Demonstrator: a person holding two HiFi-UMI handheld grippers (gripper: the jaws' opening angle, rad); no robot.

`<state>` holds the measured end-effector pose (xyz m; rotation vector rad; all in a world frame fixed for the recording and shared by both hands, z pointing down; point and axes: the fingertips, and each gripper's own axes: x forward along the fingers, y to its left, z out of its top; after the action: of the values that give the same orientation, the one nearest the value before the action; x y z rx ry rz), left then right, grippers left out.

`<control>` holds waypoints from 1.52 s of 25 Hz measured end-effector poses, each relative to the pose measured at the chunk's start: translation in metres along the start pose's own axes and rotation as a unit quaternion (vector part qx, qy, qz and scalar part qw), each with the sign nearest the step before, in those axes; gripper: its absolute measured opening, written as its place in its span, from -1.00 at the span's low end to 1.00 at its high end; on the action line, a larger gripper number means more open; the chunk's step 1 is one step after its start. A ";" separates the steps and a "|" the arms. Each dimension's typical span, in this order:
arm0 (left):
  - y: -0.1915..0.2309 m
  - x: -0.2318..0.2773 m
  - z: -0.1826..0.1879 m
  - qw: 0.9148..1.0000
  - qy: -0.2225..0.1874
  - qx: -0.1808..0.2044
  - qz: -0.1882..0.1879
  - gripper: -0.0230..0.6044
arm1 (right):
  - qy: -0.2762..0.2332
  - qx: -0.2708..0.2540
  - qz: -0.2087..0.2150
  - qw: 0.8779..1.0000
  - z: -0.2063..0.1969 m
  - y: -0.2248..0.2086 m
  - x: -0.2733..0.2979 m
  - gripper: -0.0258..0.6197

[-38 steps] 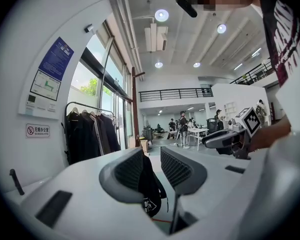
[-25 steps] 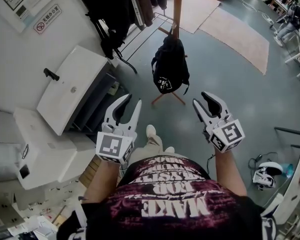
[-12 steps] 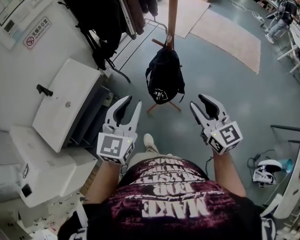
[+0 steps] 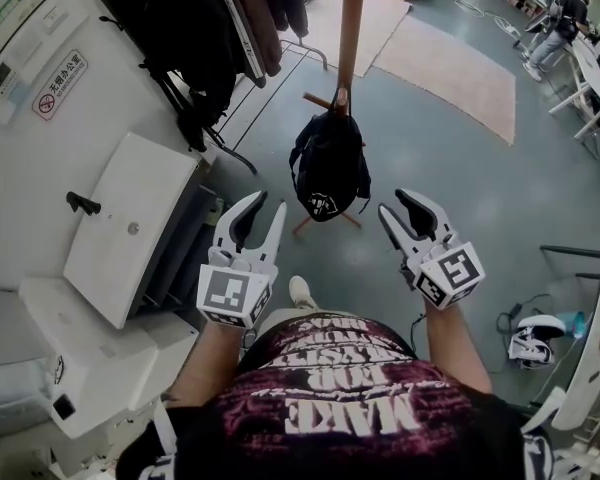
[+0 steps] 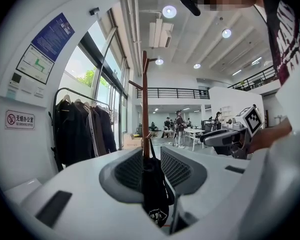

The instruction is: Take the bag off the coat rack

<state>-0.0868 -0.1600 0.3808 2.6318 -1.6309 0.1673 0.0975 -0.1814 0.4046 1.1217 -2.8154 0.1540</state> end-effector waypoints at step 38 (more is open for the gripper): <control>0.057 0.077 -0.007 0.996 -0.007 -0.007 -0.090 -0.60 | 0.026 0.008 -0.048 0.998 0.000 -0.022 0.083 -0.42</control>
<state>-0.1041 -0.2533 0.3952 2.7577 -1.3821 0.1311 0.0521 -0.2535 0.4174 1.2365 -2.7132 0.1954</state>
